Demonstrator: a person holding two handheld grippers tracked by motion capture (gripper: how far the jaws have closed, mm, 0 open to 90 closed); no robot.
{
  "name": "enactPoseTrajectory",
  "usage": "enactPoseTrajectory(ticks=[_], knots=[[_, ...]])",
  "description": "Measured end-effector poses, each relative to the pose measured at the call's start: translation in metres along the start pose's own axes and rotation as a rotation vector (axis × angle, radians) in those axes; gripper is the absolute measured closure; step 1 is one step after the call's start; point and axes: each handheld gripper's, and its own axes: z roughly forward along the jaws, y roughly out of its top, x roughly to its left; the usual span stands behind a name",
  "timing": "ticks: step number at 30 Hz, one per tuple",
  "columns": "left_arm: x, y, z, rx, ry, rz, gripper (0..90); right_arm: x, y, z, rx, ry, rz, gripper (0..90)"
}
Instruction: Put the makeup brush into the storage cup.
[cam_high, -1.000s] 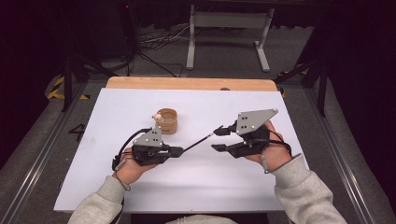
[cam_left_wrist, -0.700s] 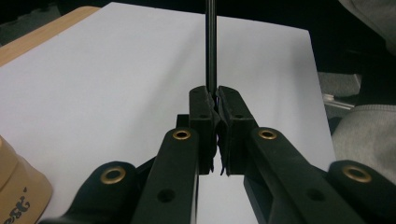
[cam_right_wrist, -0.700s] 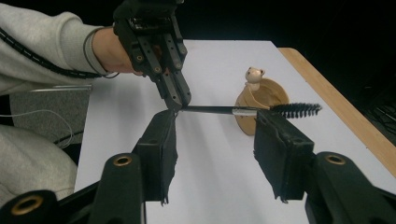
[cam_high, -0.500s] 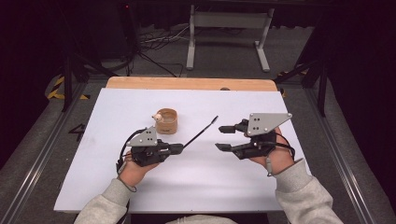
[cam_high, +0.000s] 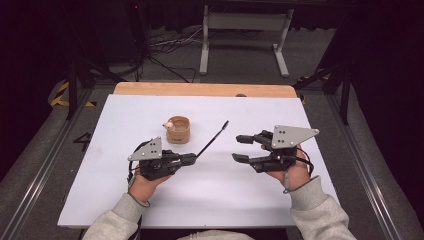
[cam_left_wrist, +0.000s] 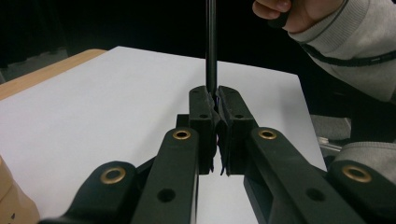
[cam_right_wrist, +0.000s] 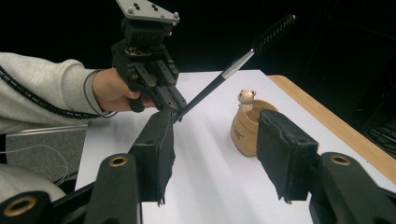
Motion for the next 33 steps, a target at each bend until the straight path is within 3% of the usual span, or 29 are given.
enactPoseTrajectory(ticks=[2, 17, 25, 33], knots=[[0.000, -0.002, 0.000, -0.025, 0.000, 0.010, 85.5, 0.000, -0.002, 0.000, -0.008, -0.002, 0.000, 46.4], [-0.004, -0.006, 0.003, -0.064, -0.015, 0.011, 85.5, 0.005, -0.020, 0.001, -0.100, -0.014, 0.030, 46.7], [-0.007, -0.008, 0.008, -0.060, -0.023, 0.013, 85.5, 0.007, -0.021, 0.007, -0.106, -0.010, 0.030, 47.3], [-0.009, -0.007, 0.010, -0.062, -0.039, 0.018, 85.4, 0.012, -0.018, 0.022, -0.117, 0.026, 0.036, 48.6]])
